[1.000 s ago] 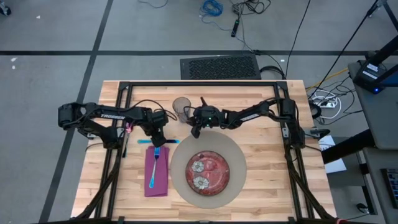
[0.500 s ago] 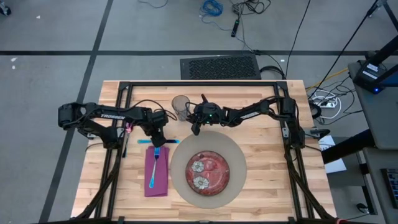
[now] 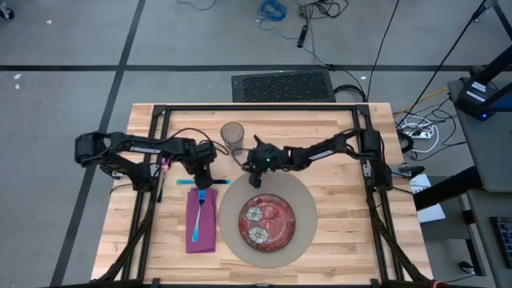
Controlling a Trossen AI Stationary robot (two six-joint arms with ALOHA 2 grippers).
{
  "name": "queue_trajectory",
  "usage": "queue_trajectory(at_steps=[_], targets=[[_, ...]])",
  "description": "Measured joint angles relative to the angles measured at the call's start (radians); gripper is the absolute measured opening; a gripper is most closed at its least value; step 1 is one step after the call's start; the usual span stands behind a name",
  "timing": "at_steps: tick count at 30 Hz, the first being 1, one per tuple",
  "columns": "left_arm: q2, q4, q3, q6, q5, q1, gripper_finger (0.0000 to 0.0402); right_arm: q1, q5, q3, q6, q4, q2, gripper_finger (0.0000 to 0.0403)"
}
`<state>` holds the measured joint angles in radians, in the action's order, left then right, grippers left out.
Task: Set table place
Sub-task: Move the blue table knife to the right side of the gray placemat
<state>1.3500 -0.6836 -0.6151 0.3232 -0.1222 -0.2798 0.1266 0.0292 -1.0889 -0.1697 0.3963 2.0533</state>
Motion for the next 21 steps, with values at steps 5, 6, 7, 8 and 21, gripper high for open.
queue_trajectory(at_steps=[5, 6, 7, 8, 21], targets=[[-0.007, -0.096, -0.014, -0.081, 0.001, 0.013, 0.0093, -0.049, 0.002, 0.000, 0.003, -0.017, 0.000, 0.0075], [-0.007, -0.112, -0.016, -0.089, 0.010, 0.020, 0.0093, -0.056, 0.002, 0.000, 0.003, -0.020, 0.000, 0.0075], [-0.007, -0.118, -0.020, -0.095, 0.014, 0.027, 0.0093, -0.063, 0.003, 0.000, 0.003, -0.023, 0.000, 0.0075], [-0.007, -0.117, -0.022, -0.098, 0.019, 0.035, 0.0093, -0.071, 0.003, 0.000, 0.002, -0.023, 0.000, 0.0075], [0.002, -0.133, -0.023, -0.093, 0.085, 0.148, 0.0093, -0.156, 0.029, 0.000, -0.003, -0.048, 0.000, 0.0075]])
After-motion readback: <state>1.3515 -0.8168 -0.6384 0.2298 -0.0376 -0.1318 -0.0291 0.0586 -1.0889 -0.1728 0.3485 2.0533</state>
